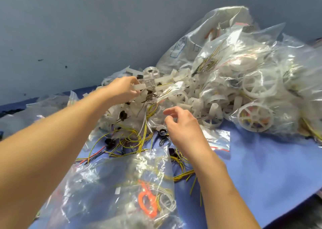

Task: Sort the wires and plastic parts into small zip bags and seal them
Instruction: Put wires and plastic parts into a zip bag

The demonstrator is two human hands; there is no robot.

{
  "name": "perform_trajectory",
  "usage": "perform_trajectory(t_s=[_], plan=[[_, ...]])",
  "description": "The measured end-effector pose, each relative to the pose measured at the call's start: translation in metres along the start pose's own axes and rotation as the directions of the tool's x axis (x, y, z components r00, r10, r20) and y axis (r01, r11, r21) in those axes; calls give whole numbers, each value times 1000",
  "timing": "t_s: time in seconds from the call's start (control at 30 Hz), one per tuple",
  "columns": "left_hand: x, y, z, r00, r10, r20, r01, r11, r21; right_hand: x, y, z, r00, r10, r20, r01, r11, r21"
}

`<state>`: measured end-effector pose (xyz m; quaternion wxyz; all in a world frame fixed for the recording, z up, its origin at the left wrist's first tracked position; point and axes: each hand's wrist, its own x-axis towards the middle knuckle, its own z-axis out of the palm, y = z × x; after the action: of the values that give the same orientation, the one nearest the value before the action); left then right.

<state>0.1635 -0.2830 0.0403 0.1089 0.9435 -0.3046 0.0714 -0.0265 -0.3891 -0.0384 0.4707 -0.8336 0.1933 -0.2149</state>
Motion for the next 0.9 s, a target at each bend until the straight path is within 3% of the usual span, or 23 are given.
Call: perform_trajectory(t_s=[0.17,0.23,0.3,0.4,0.53,0.63,0.77,0.9], plan=[[-65,-25,-4,977,-14,211,7,999,33,-12,-11,9,998,-47,33,48,998,-36],[-97,-42,4,980,-35,197,2,986,165,-16,-16,13,997,-60,55,63,996,-63],[-121,-55,8,989,-59,133,33,981,193,-20,-20,17,995,-77,67,83,993,-88],[-142,-62,-6,988,-132,-82,131,991,-23,-24,-25,23,990,-101,95,110,989,-96],[-171,-53,-25,902,-205,-379,62,933,-356,-29,-39,32,976,-197,94,197,980,6],[-197,-39,-26,925,-189,-329,-30,828,-560,-39,-58,41,924,-351,151,315,924,217],[-221,-38,-16,978,-74,-193,-103,633,-767,-48,-72,55,837,-514,188,475,852,220],[-234,-54,-6,928,-349,-128,48,452,-891,-52,-78,71,834,-539,116,522,840,148]])
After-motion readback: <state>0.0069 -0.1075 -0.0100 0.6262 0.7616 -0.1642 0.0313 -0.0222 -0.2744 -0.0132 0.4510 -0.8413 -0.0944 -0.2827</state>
